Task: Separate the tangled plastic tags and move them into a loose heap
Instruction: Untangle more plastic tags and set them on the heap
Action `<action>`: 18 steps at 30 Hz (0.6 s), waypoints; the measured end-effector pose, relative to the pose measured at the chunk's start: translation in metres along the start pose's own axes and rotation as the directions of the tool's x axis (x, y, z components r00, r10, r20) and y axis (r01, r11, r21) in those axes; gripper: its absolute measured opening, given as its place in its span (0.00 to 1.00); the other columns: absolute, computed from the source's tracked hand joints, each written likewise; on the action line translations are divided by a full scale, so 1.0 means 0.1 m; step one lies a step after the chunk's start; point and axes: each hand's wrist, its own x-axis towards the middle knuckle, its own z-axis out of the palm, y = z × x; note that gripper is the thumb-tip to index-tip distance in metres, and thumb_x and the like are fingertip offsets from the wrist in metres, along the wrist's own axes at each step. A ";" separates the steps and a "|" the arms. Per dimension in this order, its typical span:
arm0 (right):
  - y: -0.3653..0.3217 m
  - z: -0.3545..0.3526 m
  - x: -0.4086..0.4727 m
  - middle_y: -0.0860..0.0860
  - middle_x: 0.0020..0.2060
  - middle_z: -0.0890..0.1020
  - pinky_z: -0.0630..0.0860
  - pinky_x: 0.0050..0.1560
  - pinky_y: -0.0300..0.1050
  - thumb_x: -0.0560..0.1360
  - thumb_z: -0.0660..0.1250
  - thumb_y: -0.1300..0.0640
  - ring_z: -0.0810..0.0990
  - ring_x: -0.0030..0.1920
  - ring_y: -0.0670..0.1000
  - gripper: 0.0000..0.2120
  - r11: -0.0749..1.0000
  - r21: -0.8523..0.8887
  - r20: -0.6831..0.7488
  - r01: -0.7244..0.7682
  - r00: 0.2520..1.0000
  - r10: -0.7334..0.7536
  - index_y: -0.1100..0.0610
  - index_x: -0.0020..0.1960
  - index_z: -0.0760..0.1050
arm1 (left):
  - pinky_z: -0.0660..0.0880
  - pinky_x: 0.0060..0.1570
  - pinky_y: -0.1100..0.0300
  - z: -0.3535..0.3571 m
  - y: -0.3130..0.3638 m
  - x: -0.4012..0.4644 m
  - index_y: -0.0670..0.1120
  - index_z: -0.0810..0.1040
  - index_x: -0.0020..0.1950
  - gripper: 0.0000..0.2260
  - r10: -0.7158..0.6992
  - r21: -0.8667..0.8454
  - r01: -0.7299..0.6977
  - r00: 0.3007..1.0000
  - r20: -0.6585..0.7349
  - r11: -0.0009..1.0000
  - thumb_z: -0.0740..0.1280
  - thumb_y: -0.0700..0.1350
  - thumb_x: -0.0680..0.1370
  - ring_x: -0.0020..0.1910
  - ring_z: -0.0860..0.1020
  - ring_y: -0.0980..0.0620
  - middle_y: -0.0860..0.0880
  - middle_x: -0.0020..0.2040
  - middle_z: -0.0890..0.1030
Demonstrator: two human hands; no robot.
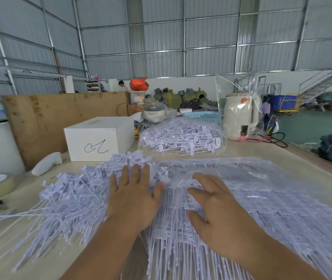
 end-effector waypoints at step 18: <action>0.11 0.15 0.10 0.47 0.66 0.69 0.52 0.75 0.52 0.81 0.51 0.41 0.60 0.71 0.52 0.24 0.984 -0.103 0.161 -0.146 0.974 0.161 0.53 0.70 0.67 | 0.57 0.71 0.58 -0.07 0.31 -0.25 0.56 0.62 0.76 0.22 0.386 -0.266 -0.370 0.922 0.008 0.890 0.50 0.58 0.83 0.70 0.62 0.55 0.56 0.72 0.68</action>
